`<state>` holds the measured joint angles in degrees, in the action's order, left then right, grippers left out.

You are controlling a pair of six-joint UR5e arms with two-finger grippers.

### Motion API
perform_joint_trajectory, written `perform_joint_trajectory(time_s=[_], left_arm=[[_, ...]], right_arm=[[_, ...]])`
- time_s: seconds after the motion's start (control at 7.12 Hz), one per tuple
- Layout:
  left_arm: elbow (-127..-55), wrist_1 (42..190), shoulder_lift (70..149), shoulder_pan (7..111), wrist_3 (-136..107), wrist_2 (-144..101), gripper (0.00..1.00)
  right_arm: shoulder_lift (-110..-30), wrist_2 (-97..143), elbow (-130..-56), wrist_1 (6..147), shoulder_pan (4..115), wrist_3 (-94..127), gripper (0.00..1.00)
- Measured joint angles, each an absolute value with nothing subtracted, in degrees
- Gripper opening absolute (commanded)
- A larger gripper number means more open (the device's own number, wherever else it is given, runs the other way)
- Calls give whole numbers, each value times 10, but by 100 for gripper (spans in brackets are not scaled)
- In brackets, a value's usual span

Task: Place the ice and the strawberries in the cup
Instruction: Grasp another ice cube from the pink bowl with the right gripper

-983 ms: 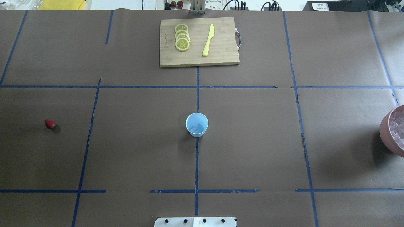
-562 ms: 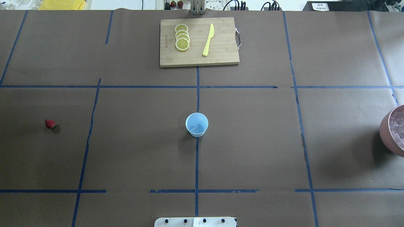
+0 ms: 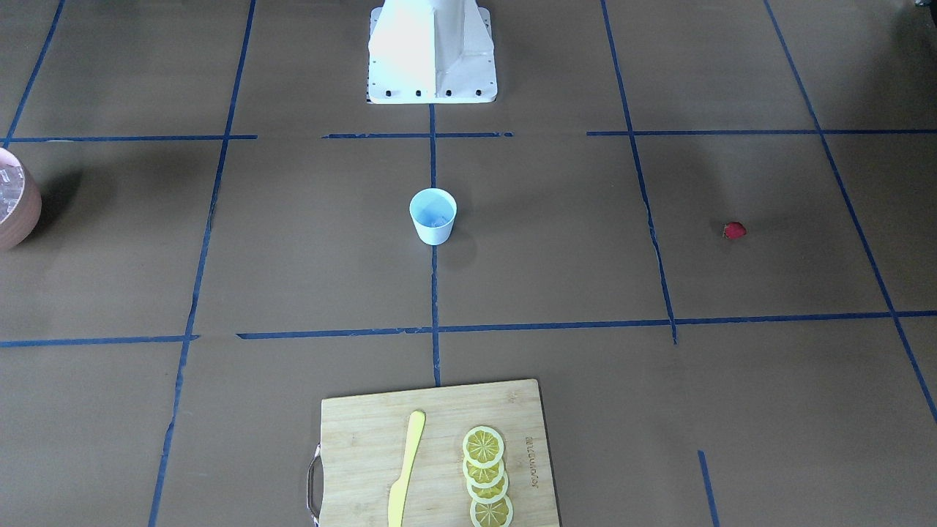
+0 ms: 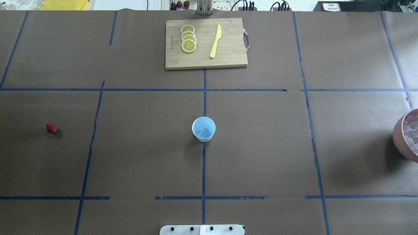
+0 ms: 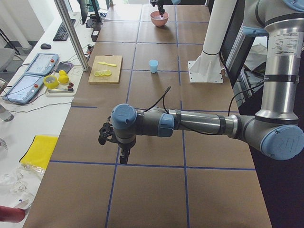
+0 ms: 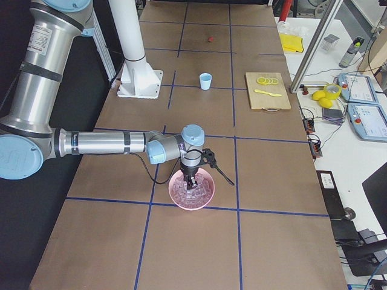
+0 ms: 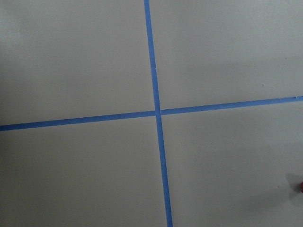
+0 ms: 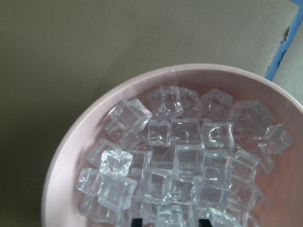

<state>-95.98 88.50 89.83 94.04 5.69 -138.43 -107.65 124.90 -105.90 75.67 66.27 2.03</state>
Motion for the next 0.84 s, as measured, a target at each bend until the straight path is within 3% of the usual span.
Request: perform_joint_trajectory(time_s=[0.84], left_arm=[[-961,885,898,940,57,-1384,100]], right_arm=[[-1076,1251,-1055,758,658,21,47]])
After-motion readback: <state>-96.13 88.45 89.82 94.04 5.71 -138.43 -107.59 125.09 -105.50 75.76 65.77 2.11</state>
